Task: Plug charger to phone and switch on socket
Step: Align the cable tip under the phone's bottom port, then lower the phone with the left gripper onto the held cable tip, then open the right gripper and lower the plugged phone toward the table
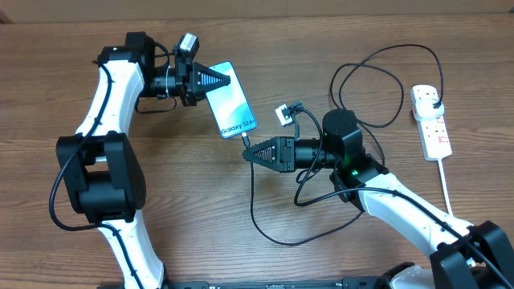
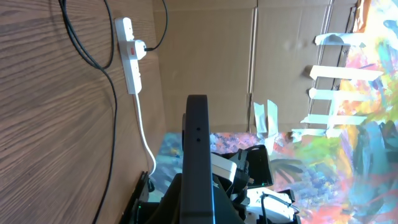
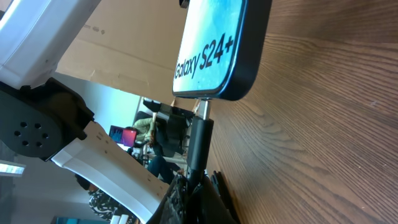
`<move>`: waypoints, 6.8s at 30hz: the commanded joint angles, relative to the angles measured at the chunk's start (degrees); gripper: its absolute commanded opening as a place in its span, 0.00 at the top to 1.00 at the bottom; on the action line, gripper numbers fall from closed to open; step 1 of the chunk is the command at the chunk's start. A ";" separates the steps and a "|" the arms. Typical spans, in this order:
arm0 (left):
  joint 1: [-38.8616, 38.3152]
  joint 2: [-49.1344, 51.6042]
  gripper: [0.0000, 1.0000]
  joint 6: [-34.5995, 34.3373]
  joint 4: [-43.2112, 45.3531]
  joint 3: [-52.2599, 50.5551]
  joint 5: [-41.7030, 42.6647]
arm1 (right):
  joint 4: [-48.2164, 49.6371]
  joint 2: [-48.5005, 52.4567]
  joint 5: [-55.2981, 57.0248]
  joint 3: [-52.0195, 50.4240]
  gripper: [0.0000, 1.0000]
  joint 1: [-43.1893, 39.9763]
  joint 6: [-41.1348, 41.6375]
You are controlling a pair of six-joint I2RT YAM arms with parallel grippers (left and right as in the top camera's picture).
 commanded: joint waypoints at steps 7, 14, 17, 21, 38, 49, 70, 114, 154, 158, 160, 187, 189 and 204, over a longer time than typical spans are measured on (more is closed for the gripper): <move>-0.74 -0.48 0.96 -0.74 0.07 1.44 1.95 | 0.52 0.22 0.46 -0.52 0.96 0.28 -0.04; -0.74 -0.48 0.96 -0.74 0.68 1.44 1.95 | 0.26 0.22 -1.01 -0.52 0.96 0.26 -1.38; -0.74 -0.48 0.96 -0.76 1.36 1.44 1.97 | -0.28 0.22 -0.98 -0.52 0.96 0.26 -1.57; -0.74 -0.48 0.96 -1.01 1.31 1.44 1.99 | -0.98 0.22 -0.94 -0.52 0.96 0.26 -1.97; -0.79 -0.48 0.96 -1.68 1.31 1.44 0.02 | -0.59 0.22 -0.98 -0.52 0.96 0.26 -3.10; -0.79 -0.48 0.96 -3.19 1.31 1.44 0.11 | -0.59 0.22 -0.94 -0.52 0.96 0.26 -3.08; -2.32 -0.48 0.96 -3.13 1.33 1.44 -0.63 | -0.59 0.22 -0.52 -0.52 0.96 0.26 -3.06; -5.79 -0.48 0.96 -1.07 -0.85 1.44 0.46 | -0.55 0.22 -0.79 -0.52 0.96 -4.52 -3.28; -8.37 -0.48 0.96 5.11 -4.83 1.44 -4.61 | 0.94 0.22 0.15 -0.13 0.96 -6.78 -2.38; -8.37 -0.48 0.96 5.11 -5.07 1.44 -4.59 | 0.92 0.22 0.39 -0.13 0.96 -6.78 -2.36; -8.37 -0.48 0.96 5.57 -5.18 1.44 -4.44 | 0.92 0.22 0.63 -0.13 0.96 -6.78 -1.99; -9.07 -0.48 0.96 11.96 -7.80 1.44 -4.26 | 0.90 0.22 1.20 -0.13 0.96 -6.75 -1.25; -9.07 -0.48 0.96 11.93 -7.85 1.44 -4.22 | 0.90 0.22 1.20 -0.13 0.96 -6.75 -1.25; -7.26 -0.48 0.96 7.08 -7.26 1.44 -3.37 | 0.74 0.22 0.11 -0.13 0.90 -6.78 -1.29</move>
